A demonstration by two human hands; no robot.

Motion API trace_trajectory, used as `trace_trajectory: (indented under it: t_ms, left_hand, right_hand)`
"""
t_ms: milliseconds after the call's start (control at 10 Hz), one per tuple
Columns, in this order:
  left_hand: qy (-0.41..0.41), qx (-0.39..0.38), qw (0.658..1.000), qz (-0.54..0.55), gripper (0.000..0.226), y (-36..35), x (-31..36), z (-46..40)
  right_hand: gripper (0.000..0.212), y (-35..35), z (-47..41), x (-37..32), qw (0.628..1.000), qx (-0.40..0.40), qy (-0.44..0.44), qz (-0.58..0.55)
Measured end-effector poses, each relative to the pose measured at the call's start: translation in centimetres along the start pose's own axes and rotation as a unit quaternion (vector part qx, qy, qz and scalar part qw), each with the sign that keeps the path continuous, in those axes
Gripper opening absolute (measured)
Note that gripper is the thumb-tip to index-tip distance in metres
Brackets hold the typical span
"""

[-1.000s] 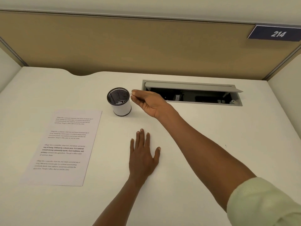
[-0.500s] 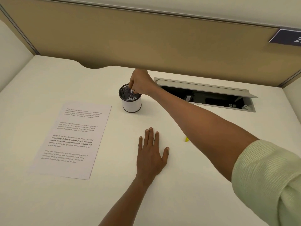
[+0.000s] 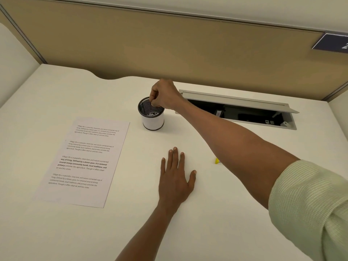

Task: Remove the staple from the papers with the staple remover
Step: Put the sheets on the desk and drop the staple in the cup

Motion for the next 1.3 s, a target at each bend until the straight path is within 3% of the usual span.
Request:
trace_trajectory:
  t_ms: [600,700,900,1000,1100,1300]
  left_hand:
    - [-0.001,0.0,1.0,-0.002,0.071,-0.1,0.0,-0.1]
    - [0.001,0.0,1.0,-0.002,0.071,-0.1,0.0,-0.1]
    - [0.001,-0.001,1.0,-0.005,0.071,-0.1,-0.1,-0.1]
    - [-0.001,0.001,1.0,-0.007,0.071,-0.1,-0.1,0.0]
    - [-0.003,-0.002,1.0,-0.011,0.071,0.0,0.0,0.0]
    - [-0.001,-0.007,1.0,-0.018,0.072,0.1,-0.1,0.0]
  right_hand:
    - [0.029,-1.1,0.0,0.2,0.995,-0.001,0.07,0.068]
    - [0.021,-0.8,0.2,0.3,0.994,0.016,0.085,0.063]
    - [0.035,-0.9,0.6,0.2,0.997,0.002,0.066,0.026]
    - [0.027,-1.0,1.7,0.6,0.994,0.034,0.022,-0.099]
    - [0.019,-1.3,3.2,1.8,0.964,0.055,-0.048,-0.256]
    - [0.019,-0.7,8.5,4.1,0.868,0.072,-0.124,-0.475]
Point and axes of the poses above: each hand's wrist, its own z-axis away from the middle knuckle, its own y-axis out of the back of the hand, x = y × z, the point moved 2 cm from there along -z, towards the middle knuckle, and after that the axes turned 3 degrees about -z, right-handed, at the moved point
